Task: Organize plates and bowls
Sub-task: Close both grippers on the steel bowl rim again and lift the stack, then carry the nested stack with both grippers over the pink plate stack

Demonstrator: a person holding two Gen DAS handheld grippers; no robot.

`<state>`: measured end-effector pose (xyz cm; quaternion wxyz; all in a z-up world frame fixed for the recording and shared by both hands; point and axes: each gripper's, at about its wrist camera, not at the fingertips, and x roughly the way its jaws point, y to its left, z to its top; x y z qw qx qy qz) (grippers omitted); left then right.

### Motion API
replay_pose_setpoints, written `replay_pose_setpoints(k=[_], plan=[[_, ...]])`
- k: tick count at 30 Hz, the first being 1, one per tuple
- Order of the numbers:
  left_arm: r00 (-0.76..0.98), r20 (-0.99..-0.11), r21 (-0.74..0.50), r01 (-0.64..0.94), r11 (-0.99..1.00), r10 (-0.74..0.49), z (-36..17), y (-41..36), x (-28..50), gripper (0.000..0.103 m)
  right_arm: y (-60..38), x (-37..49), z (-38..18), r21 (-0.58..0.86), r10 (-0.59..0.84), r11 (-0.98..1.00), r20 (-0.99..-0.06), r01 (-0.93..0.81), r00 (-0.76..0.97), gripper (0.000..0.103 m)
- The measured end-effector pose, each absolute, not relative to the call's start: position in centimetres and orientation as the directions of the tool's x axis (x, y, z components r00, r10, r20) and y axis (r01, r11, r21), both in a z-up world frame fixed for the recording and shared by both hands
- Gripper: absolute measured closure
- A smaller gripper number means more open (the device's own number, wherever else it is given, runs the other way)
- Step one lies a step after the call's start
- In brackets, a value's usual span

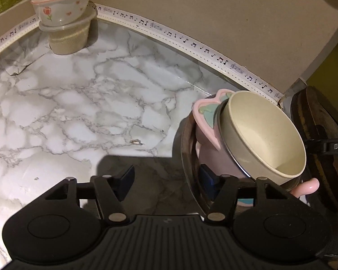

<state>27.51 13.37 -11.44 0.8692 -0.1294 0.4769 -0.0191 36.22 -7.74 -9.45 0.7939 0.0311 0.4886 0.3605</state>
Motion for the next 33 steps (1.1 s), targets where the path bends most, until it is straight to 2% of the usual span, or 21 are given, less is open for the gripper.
replay_pose_setpoints(k=[1, 6, 9, 11, 16, 27, 33], plan=[[0.541, -0.825, -0.246, -0.089, 0.965, -0.161, -11.5, 13.3, 27.6, 0.045, -7.4, 36.2, -9.7, 0.395, 0.596, 0.738, -0.761, -0.547, 0.255, 0.048], [0.529, -0.826, -0.274, -0.077, 0.959, -0.193, -11.9, 12.9, 27.9, 0.066, -6.4, 35.7, -10.2, 0.381, 0.588, 0.735, -0.770, -0.561, 0.247, 0.059], [0.531, -0.826, -0.260, -0.060, 0.964, -0.190, -11.8, 12.3, 28.1, 0.076, -6.0, 35.3, -10.3, 0.351, 0.568, 0.741, -0.782, -0.572, 0.257, 0.070], [0.531, -0.825, -0.258, -0.050, 0.965, -0.193, -11.6, 12.0, 28.2, 0.084, -5.9, 35.2, -10.3, 0.353, 0.570, 0.740, -0.781, -0.573, 0.256, 0.081], [0.552, -0.814, -0.242, -0.041, 0.969, -0.180, -10.7, 11.6, 28.2, 0.087, -5.7, 34.6, -9.8, 0.333, 0.570, 0.734, -0.776, -0.591, 0.271, 0.092], [0.582, -0.801, -0.213, -0.065, 0.975, -0.136, -9.4, 10.8, 27.9, 0.088, -5.0, 32.9, -8.3, 0.230, 0.528, 0.764, -0.759, -0.603, 0.380, 0.092], [0.615, -0.779, -0.192, -0.050, 0.980, -0.121, -7.4, 10.1, 27.7, 0.088, -5.6, 32.5, -6.4, 0.225, 0.533, 0.774, -0.736, -0.592, 0.417, 0.093]])
